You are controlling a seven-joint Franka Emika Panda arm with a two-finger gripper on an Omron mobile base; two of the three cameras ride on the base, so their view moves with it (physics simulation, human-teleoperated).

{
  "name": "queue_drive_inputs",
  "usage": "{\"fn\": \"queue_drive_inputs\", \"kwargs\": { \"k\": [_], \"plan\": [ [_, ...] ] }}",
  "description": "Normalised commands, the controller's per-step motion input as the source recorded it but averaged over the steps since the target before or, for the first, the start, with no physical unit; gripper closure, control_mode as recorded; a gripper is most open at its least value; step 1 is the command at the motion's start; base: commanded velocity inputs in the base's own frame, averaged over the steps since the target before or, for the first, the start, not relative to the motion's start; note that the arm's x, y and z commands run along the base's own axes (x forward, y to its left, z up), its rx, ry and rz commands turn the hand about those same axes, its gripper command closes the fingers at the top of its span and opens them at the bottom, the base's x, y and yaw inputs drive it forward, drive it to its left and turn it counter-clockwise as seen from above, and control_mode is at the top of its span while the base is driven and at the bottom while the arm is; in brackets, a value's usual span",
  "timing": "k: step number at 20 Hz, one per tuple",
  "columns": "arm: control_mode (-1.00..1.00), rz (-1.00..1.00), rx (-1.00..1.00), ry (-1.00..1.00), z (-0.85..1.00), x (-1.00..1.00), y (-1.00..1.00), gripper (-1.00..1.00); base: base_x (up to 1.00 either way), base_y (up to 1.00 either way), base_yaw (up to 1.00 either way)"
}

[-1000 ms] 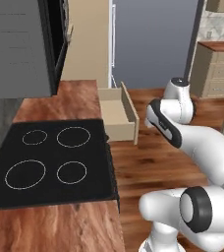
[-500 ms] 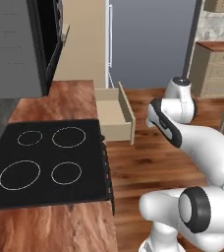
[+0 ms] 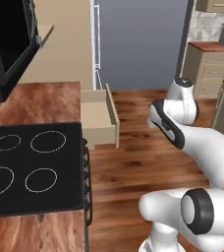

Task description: Pick up the metallic utensils from the counter and place them in the open drawer. Make sure not to pick up any wooden utensils.

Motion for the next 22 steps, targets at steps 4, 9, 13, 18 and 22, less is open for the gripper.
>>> {"fn": "queue_drive_inputs", "kwargs": {
  "k": [4,9,13,18,22],
  "plan": [
    [1.0,0.0,0.0,0.0,0.0,0.0,0.0,1.0,0.95,0.61,-0.07],
    [1.0,0.0,0.0,0.0,0.0,0.0,0.0,1.0,1.0,0.38,-0.02],
    [1.0,0.0,0.0,0.0,0.0,0.0,0.0,1.0,0.81,0.27,0.0],
    [1.0,0.0,0.0,0.0,0.0,0.0,0.0,1.0,0.74,-0.48,0.0],
    [1.0,0.0,0.0,0.0,0.0,0.0,0.0,1.0,0.91,0.46,0.0]
  ]
}}
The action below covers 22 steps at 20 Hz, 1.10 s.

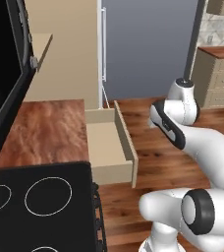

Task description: Pick up the metallic utensils from the counter and place them in the open drawer. Make sure not to pick up any wooden utensils.

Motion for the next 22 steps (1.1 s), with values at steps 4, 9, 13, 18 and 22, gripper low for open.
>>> {"fn": "queue_drive_inputs", "kwargs": {
  "k": [4,9,13,18,22],
  "plan": [
    [1.0,0.0,0.0,0.0,0.0,0.0,0.0,1.0,0.21,0.84,0.0],
    [-1.0,0.0,-0.03,0.12,-0.32,-0.1,0.11,1.0,-0.02,0.06,0.0],
    [-1.0,-0.03,0.0,0.14,-0.31,0.15,1.0,1.0,0.0,0.0,0.0],
    [-1.0,-0.09,0.01,0.23,-0.27,0.48,0.93,1.0,0.0,0.0,0.0],
    [-1.0,-0.12,0.0,0.13,-0.46,0.92,0.35,1.0,0.0,0.0,0.0]
  ]
}}
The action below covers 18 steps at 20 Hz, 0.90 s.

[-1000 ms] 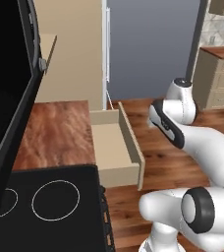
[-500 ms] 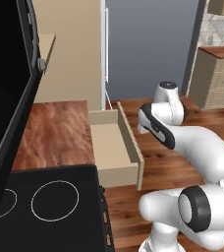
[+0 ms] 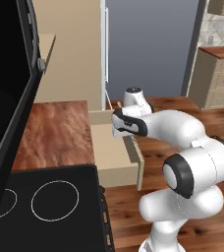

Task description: Pick up the metallic utensils from the counter and place them in the open drawer. Make sure not to pick up any wooden utensils.

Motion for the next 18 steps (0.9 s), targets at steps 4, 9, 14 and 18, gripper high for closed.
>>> {"fn": "queue_drive_inputs", "kwargs": {
  "k": [4,9,14,18],
  "plan": [
    [-1.0,-0.08,-0.01,0.02,-0.58,0.82,-0.07,1.0,0.0,0.0,0.0],
    [-1.0,0.0,0.0,0.02,-0.62,0.52,-0.14,1.0,0.0,0.0,0.0],
    [-1.0,0.0,-0.01,0.04,-0.76,0.4,-0.47,1.0,0.0,0.0,0.0],
    [-1.0,0.0,-0.09,0.04,-0.79,0.45,-0.44,1.0,0.0,0.0,0.0]
  ]
}}
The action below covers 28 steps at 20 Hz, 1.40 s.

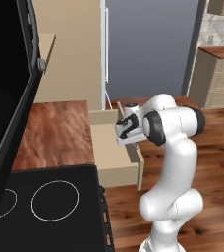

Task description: Pick up the metallic utensils from the counter and place them in the open drawer. Make sure not to pick up any wooden utensils.

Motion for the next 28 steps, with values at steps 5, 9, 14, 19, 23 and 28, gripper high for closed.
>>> {"fn": "queue_drive_inputs", "kwargs": {
  "k": [5,9,14,19,23,28],
  "plan": [
    [-1.0,-0.05,-0.13,0.15,-0.82,0.39,-0.8,1.0,0.0,0.0,0.0],
    [-1.0,-0.08,-0.1,0.2,-0.74,0.39,-1.0,1.0,0.0,0.0,0.0],
    [-1.0,-0.05,0.04,0.1,-0.34,0.27,-0.7,1.0,0.0,0.0,0.0],
    [-1.0,-0.11,0.23,0.0,0.04,0.05,0.79,1.0,0.0,0.0,0.0],
    [-1.0,-0.02,0.05,0.0,-0.01,0.34,0.44,1.0,0.0,0.0,0.0],
    [-1.0,0.0,0.0,0.0,-0.4,0.57,0.21,1.0,0.0,0.0,0.0]
  ]
}}
